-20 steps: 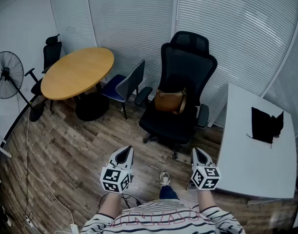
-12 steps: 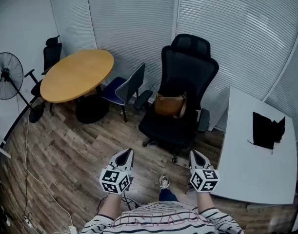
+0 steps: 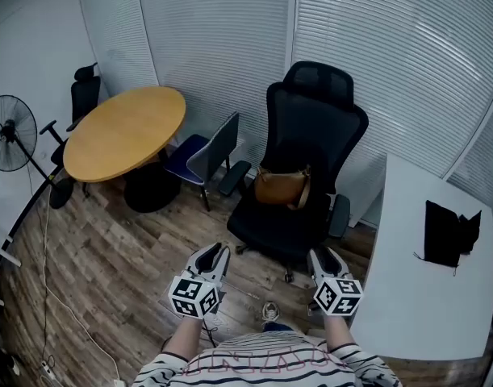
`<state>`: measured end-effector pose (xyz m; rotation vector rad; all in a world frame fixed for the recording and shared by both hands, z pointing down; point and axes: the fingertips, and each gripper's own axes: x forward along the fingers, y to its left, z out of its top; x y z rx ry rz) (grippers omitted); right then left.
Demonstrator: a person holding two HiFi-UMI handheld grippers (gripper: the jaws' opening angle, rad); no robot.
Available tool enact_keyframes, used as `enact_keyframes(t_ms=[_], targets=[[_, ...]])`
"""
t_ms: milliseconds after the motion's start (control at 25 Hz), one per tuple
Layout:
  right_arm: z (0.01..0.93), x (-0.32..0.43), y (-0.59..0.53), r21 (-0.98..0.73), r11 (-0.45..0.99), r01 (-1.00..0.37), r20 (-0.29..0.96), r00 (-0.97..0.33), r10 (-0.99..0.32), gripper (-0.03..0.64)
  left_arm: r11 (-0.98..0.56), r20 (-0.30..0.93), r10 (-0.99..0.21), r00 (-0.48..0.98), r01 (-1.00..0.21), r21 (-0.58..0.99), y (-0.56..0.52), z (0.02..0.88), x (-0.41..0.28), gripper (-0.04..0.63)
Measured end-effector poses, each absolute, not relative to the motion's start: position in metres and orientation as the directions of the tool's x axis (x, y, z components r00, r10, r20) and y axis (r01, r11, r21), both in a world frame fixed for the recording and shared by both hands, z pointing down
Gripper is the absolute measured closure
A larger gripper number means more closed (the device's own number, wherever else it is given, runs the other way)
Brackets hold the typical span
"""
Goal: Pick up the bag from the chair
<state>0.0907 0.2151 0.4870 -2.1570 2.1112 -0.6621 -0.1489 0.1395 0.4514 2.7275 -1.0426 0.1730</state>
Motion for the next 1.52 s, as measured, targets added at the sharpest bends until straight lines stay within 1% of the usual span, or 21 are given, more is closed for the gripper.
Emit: enact_keyframes(t_ms=[80, 160, 400, 640, 880, 1160, 1520], targets=[[0.490, 0.103, 0.198, -0.338, -0.062, -0.939, 0.272, -0.035, -0.962, 0.448, -0.724, 0.189, -0.642, 0.743, -0.669, 0.166, 0.123, 0.452, -0.135, 0.512], [0.492, 0.117, 0.181, -0.344, -0.058, -0.937, 0.277, -0.042, -0.960, 0.446, -0.722, 0.196, -0.644, 0.740, -0.672, 0.166, 0.107, 0.454, -0.121, 0.505], [0.493, 0.156, 0.130, -0.357, -0.040, -0.933, 0.279, -0.066, -0.958, 0.446, -0.696, 0.217, -0.663, 0.717, -0.697, 0.176, 0.059, 0.460, -0.090, 0.492], [0.500, 0.179, 0.094, -0.366, -0.022, -0.930, 0.285, -0.090, -0.954, 0.445, -0.669, 0.226, -0.680, 0.698, -0.716, 0.199, 0.026, 0.472, -0.070, 0.486], [0.510, 0.175, 0.067, -0.371, -0.035, -0.928, 0.314, -0.090, -0.945, 0.442, -0.654, 0.238, -0.681, 0.693, -0.721, 0.228, -0.002, 0.481, -0.079, 0.485], [0.500, 0.156, 0.020, -0.372, -0.101, -0.923, 0.307, -0.020, -0.951, 0.431, -0.684, 0.242, -0.636, 0.733, -0.681, 0.262, -0.061, 0.487, -0.098, 0.466], [0.488, 0.121, -0.031, -0.376, -0.235, -0.896, 0.281, 0.132, -0.951, 0.420, -0.792, 0.239, -0.500, 0.833, -0.551, 0.264, -0.147, 0.480, -0.114, 0.437]])
